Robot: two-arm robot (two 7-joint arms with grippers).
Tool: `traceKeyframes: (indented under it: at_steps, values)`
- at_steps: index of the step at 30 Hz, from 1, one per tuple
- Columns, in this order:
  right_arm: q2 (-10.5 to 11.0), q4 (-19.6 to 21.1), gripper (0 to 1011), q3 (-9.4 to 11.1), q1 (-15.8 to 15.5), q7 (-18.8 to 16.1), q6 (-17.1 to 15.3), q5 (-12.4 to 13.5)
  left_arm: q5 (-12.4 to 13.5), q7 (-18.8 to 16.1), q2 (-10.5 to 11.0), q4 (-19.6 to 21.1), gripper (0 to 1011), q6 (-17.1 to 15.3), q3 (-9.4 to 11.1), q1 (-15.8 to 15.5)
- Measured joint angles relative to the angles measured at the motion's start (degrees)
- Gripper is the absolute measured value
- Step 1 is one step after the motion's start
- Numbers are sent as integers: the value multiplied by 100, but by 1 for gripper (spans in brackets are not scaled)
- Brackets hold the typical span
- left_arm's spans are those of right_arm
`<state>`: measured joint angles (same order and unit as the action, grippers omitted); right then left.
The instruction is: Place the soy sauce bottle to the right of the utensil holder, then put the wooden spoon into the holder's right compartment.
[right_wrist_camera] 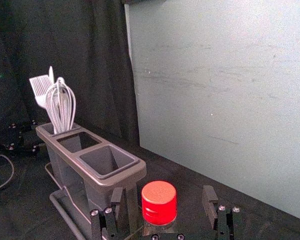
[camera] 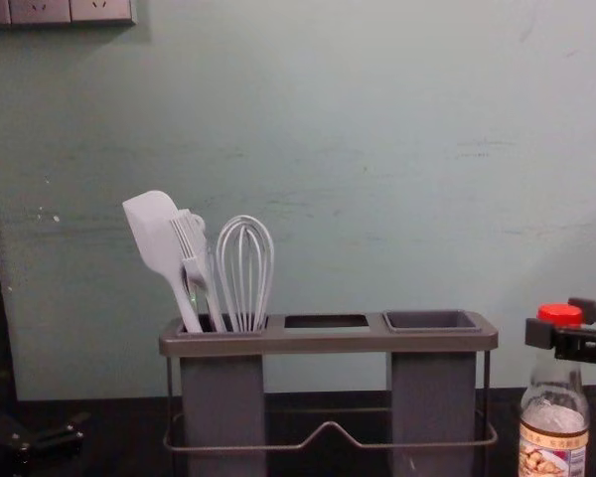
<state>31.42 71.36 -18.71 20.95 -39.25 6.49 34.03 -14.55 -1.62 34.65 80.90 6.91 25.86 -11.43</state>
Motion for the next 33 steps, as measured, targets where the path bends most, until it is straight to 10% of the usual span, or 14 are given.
traceKeyframes:
  at_steps: [12,33]
  values:
    - [297,759,1004,357,-505,182,-41,261,0,0,0,0,1005,0,0,0]
    - [1631,2792,1004,1075,-2130,-115,-415,1109,0,0,0,0,1005,0,0,0]
